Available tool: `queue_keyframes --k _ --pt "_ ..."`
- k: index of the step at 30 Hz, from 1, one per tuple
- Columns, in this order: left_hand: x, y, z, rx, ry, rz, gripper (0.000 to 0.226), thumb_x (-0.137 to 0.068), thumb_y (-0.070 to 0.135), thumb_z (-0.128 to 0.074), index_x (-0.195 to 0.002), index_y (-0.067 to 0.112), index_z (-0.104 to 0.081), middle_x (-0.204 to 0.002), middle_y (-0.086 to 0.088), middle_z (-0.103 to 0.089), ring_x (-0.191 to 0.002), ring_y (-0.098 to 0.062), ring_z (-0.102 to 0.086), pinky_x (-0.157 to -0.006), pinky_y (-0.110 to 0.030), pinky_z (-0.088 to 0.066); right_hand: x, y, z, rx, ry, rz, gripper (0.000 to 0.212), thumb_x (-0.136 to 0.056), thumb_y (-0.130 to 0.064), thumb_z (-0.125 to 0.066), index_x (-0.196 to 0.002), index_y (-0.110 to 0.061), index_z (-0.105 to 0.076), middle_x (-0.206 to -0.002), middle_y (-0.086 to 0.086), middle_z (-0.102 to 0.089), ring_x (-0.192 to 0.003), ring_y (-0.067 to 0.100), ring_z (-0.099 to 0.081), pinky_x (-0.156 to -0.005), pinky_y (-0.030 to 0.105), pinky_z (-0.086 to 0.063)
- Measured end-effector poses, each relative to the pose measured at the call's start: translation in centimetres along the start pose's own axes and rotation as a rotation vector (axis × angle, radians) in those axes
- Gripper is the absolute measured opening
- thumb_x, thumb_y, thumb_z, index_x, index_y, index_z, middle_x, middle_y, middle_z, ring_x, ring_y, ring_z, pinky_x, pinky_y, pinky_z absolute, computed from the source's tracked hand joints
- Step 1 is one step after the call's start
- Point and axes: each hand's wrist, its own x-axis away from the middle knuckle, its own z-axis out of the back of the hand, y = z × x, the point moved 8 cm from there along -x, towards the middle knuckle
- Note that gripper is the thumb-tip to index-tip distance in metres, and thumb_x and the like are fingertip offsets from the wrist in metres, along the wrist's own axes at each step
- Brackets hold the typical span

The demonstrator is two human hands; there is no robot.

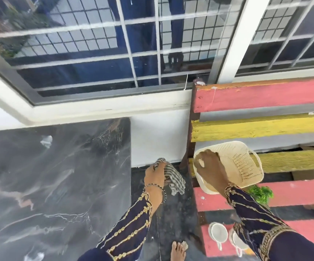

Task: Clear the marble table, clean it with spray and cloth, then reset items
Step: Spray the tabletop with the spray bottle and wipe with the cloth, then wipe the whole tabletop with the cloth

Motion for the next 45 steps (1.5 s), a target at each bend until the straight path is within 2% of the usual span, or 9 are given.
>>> queue_keyframes --k 7,17,21,24,27,30,32,35,45 --pt "5.7 2.7 11.4 0.050 -0.069 -0.204 0.020 -0.089 0.030 -0.064 -0.081 0.013 -0.061 -0.081 -0.007 -0.065 -0.074 -0.022 -0.063 -0.074 -0.037 -0.060 9.2 -17.0 -1.9 -0.360 -0.193 0.254 0.040 -0.068 -0.085 -0.063 -0.091 -0.052 -0.065 -0.095 -0.028 -0.069 -0.088 -0.010 -0.066 -0.074 0.006 -0.049" --pt "15.5 3.9 33.1 0.010 -0.115 -0.466 0.033 -0.078 0.010 -0.078 -0.105 -0.004 -0.068 -0.096 -0.019 -0.073 -0.074 -0.020 -0.071 -0.063 -0.027 -0.062 20.2 -35.9 -5.3 -0.357 -0.372 0.523 0.061 -0.096 -0.064 -0.045 -0.099 -0.009 -0.071 -0.056 -0.009 -0.055 -0.049 0.009 -0.048 -0.053 0.032 -0.036" --pt "17.0 3.9 40.9 -0.043 -0.075 -0.402 0.009 -0.087 0.012 -0.067 -0.088 0.004 -0.071 -0.073 -0.008 -0.074 -0.060 -0.016 -0.070 -0.057 -0.033 -0.062 21.9 -40.4 -7.3 -0.426 -0.498 0.423 0.030 -0.099 -0.051 -0.052 -0.119 -0.037 -0.070 -0.112 -0.016 -0.075 -0.108 -0.001 -0.066 -0.106 0.034 -0.046" --pt "17.0 3.7 47.5 -0.023 0.105 -0.342 0.019 -0.089 0.016 -0.056 -0.072 0.010 -0.064 -0.064 -0.006 -0.059 -0.049 -0.014 -0.056 -0.048 -0.022 -0.048 22.3 -44.2 -7.7 -0.556 -0.486 0.356 0.019 -0.099 -0.043 -0.057 -0.108 -0.042 -0.073 -0.099 -0.036 -0.068 -0.117 -0.008 -0.058 -0.104 0.022 -0.038" --pt "17.0 3.9 51.1 -0.131 0.080 -0.413 0.032 -0.086 0.041 -0.063 -0.100 0.015 -0.073 -0.082 0.006 -0.064 -0.076 -0.010 -0.058 -0.075 -0.026 -0.046 22.1 -48.0 -7.1 -0.597 -0.351 0.374 0.048 -0.099 -0.049 -0.053 -0.123 -0.011 -0.068 -0.129 0.014 -0.066 -0.123 0.033 -0.059 -0.110 0.047 -0.043" --pt "17.3 3.7 52.8 -0.378 -0.034 -0.591 0.020 -0.076 0.049 -0.074 -0.086 0.031 -0.072 -0.065 0.022 -0.065 -0.058 0.007 -0.059 -0.054 -0.009 -0.044 22.3 -51.7 -7.3 -0.488 -0.294 0.483 0.063 -0.101 -0.054 -0.047 -0.105 0.006 -0.066 -0.085 0.015 -0.075 -0.075 0.038 -0.065 -0.079 0.049 -0.053" --pt "16.7 3.6 55.1 -0.474 0.041 -0.624 0.014 -0.075 0.045 -0.077 -0.080 0.034 -0.069 -0.078 0.012 -0.069 -0.069 -0.009 -0.065 -0.056 -0.014 -0.048 21.8 -53.5 -8.2 -0.432 -0.314 0.515 0.065 -0.102 -0.053 -0.046 -0.074 0.005 -0.051 -0.043 -0.008 -0.035 -0.039 0.013 -0.035 -0.055 0.031 -0.033" --pt "14.9 3.2 58.8 -0.375 0.057 -0.585 0.025 -0.078 0.039 -0.077 -0.097 0.024 -0.073 -0.096 -0.003 -0.076 -0.086 -0.025 -0.071 -0.075 -0.029 -0.058 20.3 -56.0 -10.5 -0.340 -0.299 0.535 0.056 -0.103 -0.046 -0.048 -0.063 -0.009 -0.036 -0.040 -0.009 -0.024 -0.036 0.006 -0.026 -0.050 0.026 -0.025" --pt "10.4 6.9 67.2 0.044 0.282 -0.438 0.029 -0.086 0.040 -0.067 -0.083 0.012 -0.072 -0.052 0.008 -0.060 -0.041 -0.008 -0.052 -0.039 -0.014 -0.042 18.3 -66.0 -18.7 -0.327 -0.282 0.501 0.052 -0.103 -0.047 -0.044 -0.069 -0.010 -0.058 -0.057 -0.007 -0.051 -0.053 0.008 -0.050 -0.063 0.030 -0.036"
